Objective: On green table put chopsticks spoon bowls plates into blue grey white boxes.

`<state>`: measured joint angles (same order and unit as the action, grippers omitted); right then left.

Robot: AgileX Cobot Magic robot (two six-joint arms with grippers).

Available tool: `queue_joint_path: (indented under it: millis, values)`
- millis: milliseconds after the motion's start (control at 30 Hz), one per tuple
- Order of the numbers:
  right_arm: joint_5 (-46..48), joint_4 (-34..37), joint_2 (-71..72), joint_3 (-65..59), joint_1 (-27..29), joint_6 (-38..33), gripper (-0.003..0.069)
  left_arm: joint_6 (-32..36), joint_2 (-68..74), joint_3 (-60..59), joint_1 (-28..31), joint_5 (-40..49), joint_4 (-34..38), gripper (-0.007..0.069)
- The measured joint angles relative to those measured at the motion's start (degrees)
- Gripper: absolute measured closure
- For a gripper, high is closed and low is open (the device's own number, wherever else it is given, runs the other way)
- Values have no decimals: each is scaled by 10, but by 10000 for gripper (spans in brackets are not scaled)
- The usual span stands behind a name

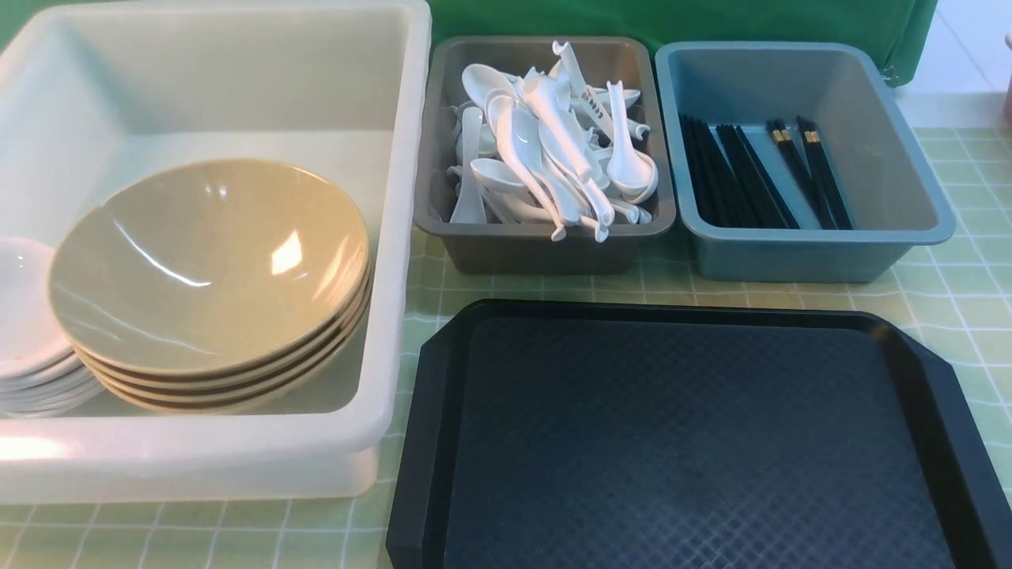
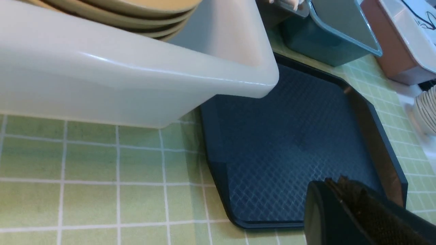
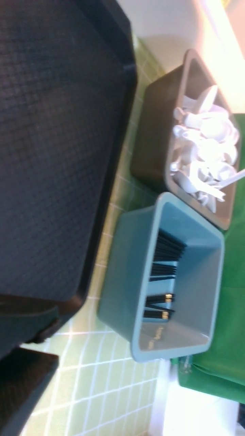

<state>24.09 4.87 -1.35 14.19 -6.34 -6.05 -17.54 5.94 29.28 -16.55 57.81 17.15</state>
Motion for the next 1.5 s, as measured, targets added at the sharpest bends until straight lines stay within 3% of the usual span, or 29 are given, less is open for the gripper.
queue_joint_path:
  millis: [400, 533, 700, 733, 800, 933, 1067, 1167, 1500]
  values:
    - [37, 0, 0, -1, 0, 1, 507, 0, -2, 0, 0, 12, 0, 626]
    - [37, 0, 0, -1, 0, 1, 503, 16, -4, -3, 0, 6, -48, 626]
    - [37, 0, 0, -1, 0, 1, 496, 17, -5, -43, 4, -126, -184, 626]
    - [37, 0, 0, -1, 0, 1, 496, 18, -5, -46, 4, -135, -184, 626]
    - [38, 0, 0, -1, 0, 1, 496, 57, -15, -102, 22, -243, -226, 626]
    - [38, 0, 0, -1, 0, 1, 496, 121, -37, -175, 51, -318, -225, 626]
    - [39, 0, 1, -1, 0, 1, 495, 197, -66, -270, 125, -351, -172, 626]
    - [39, 1, 1, -1, 0, 1, 492, 209, -66, -299, 153, -352, -151, 626]
    - [40, 1, 1, -1, 0, 1, 486, 212, -67, -303, 156, -366, -145, 626]
